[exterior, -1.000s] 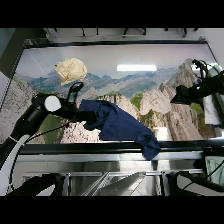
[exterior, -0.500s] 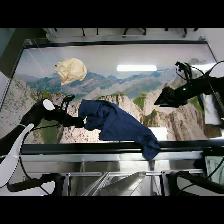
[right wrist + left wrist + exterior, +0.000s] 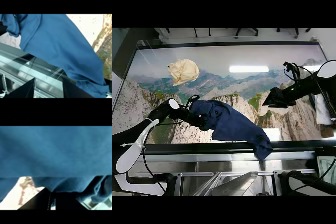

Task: Fold the shirts.

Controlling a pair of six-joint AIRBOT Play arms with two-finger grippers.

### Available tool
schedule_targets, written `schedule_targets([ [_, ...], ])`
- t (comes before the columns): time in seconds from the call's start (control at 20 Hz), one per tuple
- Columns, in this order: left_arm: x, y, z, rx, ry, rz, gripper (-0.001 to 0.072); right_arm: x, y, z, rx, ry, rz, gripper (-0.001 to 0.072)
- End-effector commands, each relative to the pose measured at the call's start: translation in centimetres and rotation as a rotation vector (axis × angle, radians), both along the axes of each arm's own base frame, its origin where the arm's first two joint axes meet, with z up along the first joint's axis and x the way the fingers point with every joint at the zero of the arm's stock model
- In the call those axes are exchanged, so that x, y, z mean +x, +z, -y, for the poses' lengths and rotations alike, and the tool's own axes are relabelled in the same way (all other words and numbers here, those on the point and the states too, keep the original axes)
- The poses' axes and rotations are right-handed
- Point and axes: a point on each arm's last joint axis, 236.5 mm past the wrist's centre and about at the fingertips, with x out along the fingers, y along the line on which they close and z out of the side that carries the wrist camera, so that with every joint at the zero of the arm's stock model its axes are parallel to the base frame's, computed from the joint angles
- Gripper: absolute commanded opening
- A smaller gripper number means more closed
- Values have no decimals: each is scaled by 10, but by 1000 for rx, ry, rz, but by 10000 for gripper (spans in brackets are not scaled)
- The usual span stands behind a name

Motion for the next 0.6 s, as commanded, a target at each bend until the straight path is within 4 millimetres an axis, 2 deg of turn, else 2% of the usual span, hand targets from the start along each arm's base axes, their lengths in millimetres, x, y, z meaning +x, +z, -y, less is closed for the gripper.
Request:
schedule_targets([
  [0.0, -21, 8, 9, -29, -44, -61, 19, -1, -6, 7, -42, 1, -5, 299],
  [0.05, -20, 19, 8, -36, -37, -49, 19, -7, -9, 11, -60, 31, -16, 130],
  [0.1, -17, 33, 5, -44, -18, -29, 19, -15, -13, 13, -74, 86, -33, 23],
  [0.15, -13, 50, 2, -53, 11, -4, 19, -24, -18, 16, -86, 157, -46, 32],
  [0.2, -12, 67, -1, -63, 33, 20, 19, -27, -23, 19, -95, 182, -62, 94],
  [0.3, -13, 97, -3, -80, 72, 59, 19, -24, -30, 13, -71, 164, -102, 402],
  [0.35, -17, 110, 1, -88, 70, 75, 19, -19, -32, 2, -35, 160, -92, 531],
  [0.4, -24, 120, 6, -95, 50, 91, 19, -16, -33, -14, 16, 157, -79, 563],
  [0.45, -31, 128, 12, -100, 31, 100, 19, -21, -36, -33, 62, 189, -78, 567],
  [0.55, -41, 139, 21, -96, 2, 126, 19, -37, -56, -54, 68, 254, -94, 588],
])
